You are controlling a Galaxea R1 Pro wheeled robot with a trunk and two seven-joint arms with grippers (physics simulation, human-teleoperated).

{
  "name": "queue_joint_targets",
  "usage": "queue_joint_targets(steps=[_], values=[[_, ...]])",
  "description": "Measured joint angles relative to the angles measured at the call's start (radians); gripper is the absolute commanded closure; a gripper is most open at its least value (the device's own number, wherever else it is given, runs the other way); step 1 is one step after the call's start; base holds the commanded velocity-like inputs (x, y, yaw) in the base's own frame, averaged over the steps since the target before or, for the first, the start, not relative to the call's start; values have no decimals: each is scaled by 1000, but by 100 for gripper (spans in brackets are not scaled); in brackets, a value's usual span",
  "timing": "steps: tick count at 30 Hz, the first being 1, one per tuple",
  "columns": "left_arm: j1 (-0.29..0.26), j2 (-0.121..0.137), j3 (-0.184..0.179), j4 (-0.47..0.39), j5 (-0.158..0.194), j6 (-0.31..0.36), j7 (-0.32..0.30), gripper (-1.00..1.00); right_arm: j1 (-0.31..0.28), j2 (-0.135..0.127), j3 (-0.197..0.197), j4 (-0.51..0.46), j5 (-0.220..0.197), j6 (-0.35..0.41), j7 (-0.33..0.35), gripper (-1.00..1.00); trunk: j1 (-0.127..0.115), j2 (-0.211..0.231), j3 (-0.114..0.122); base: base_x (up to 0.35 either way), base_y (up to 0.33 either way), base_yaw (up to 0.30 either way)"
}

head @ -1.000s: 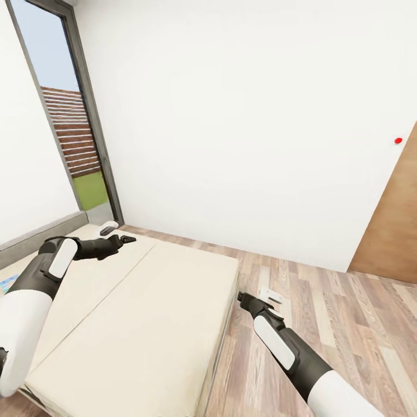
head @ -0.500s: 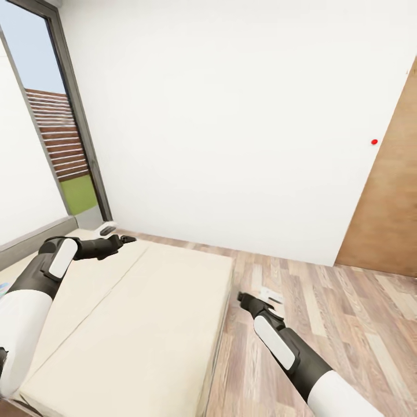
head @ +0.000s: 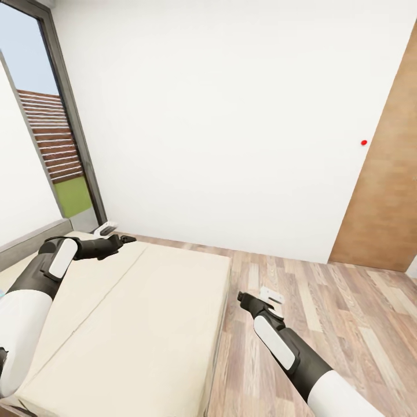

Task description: Put all the toys in the child's room - the three board games (two on the bed and one on the table), the two jigsaw puzzles on the table, and the tennis ball on the table - inside the toy box on the table in the child's room.

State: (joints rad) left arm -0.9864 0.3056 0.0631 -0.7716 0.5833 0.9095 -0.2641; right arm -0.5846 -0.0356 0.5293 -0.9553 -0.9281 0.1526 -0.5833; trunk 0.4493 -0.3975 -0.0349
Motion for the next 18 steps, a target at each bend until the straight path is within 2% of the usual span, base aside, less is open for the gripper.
queue_joint_targets(steps=[10,18], values=[[0,0,0,0,0,0,0,-100,0,0,1,0,0,0,0,-100,0,0,0,-3,43,-1],[0,0,0,0,0,0,0,-100,0,0,1,0,0,0,0,-100,0,0,2,0,212,-56]])
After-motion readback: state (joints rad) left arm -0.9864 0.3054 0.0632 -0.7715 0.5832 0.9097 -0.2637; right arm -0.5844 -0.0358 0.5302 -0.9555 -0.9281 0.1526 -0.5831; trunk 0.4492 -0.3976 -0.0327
